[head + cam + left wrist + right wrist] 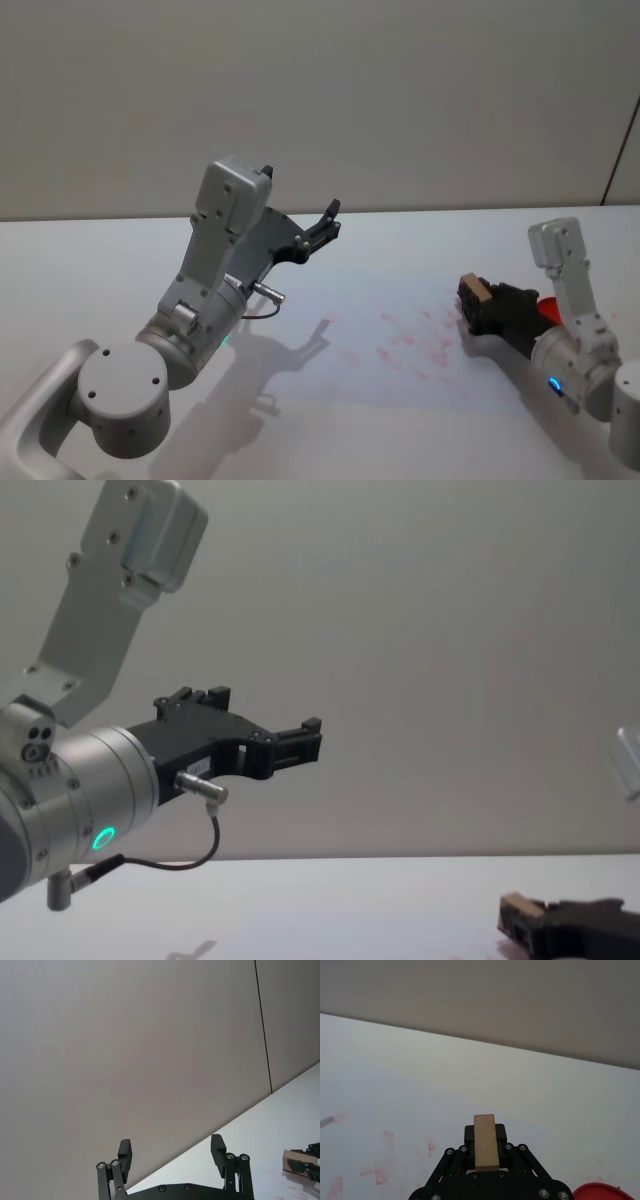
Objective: Use the one hand to pick up the stamp and affix it onto the A4 paper.
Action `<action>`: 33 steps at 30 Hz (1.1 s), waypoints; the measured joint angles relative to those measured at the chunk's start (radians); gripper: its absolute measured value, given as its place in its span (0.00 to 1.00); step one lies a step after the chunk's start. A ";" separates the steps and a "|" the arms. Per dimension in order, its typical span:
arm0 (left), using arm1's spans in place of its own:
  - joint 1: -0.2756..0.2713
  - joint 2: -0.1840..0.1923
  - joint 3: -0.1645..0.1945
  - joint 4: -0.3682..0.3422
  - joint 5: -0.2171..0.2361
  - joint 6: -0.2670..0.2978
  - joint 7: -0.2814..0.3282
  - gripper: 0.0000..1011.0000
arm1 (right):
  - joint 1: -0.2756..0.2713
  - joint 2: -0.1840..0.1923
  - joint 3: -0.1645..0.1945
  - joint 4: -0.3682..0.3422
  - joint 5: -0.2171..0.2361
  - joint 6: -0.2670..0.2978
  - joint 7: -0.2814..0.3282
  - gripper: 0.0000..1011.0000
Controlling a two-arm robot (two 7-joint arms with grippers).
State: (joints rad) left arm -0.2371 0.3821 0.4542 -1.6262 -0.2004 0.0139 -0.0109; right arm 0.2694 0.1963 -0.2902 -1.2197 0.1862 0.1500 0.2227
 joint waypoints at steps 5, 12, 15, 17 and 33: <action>0.000 0.000 0.000 0.000 0.000 0.000 0.000 0.99 | -0.001 0.002 0.006 -0.036 0.023 -0.016 0.007 0.22; 0.000 0.000 0.000 0.000 0.000 0.000 0.000 0.99 | -0.005 0.012 0.020 -0.100 0.058 -0.033 0.022 0.22; 0.000 0.000 0.000 0.000 0.000 0.000 0.000 0.99 | -0.009 0.019 0.027 -0.121 0.067 -0.036 0.028 0.22; 0.000 0.000 0.000 0.000 0.000 0.000 0.000 0.99 | -0.016 0.028 0.034 -0.141 0.075 -0.040 0.035 0.22; 0.000 0.000 0.000 0.000 0.000 0.000 0.000 0.99 | -0.121 0.141 0.108 -0.247 0.127 -0.057 0.086 0.22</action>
State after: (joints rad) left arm -0.2371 0.3821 0.4543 -1.6262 -0.2004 0.0139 -0.0109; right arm 0.1487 0.3368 -0.1823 -1.4667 0.3131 0.0931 0.3082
